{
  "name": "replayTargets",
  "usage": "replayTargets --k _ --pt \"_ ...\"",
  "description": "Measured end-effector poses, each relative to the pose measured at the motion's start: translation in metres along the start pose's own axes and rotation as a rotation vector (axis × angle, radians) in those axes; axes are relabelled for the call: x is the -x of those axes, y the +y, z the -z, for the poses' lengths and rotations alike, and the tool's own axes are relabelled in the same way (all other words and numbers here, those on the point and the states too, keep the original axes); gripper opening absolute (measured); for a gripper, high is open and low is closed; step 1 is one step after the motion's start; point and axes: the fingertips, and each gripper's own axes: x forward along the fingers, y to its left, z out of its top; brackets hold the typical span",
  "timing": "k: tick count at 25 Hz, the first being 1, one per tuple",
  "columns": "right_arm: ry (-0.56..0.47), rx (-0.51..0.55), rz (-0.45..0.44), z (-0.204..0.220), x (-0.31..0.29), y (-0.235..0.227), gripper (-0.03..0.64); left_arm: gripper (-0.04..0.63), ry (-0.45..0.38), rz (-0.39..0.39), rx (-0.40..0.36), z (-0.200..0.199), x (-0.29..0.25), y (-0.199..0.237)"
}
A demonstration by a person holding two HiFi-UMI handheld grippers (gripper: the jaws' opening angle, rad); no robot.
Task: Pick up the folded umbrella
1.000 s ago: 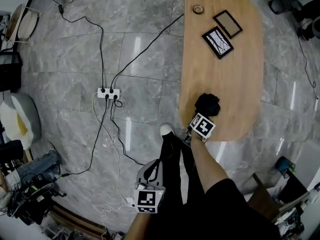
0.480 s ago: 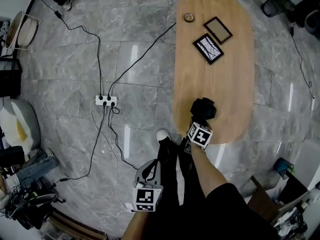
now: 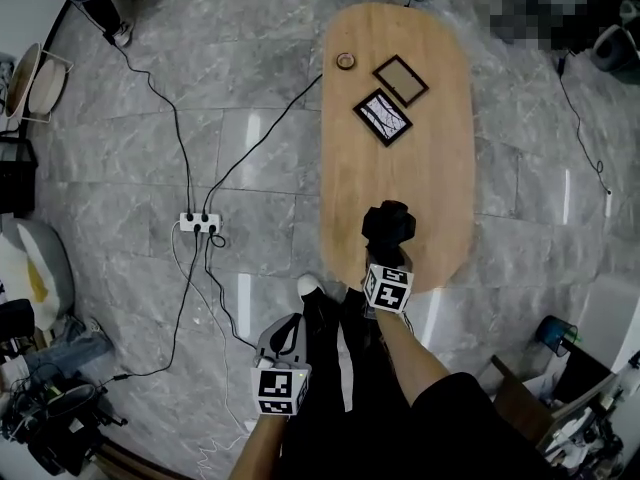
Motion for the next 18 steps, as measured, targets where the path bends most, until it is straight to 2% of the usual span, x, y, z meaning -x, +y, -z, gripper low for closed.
replayTargets --k 8,18 --pt "-0.062 0.03 -0.057 -0.032 0.044 0.0 0.23 0.018 -0.043 0.028 -0.031 -0.035 -0.005 -0.015" --pt "-0.135 0.033 -0.13 -0.053 0.092 0.005 0.233 0.018 -0.059 0.065 -0.08 -0.056 -0.007 -0.031"
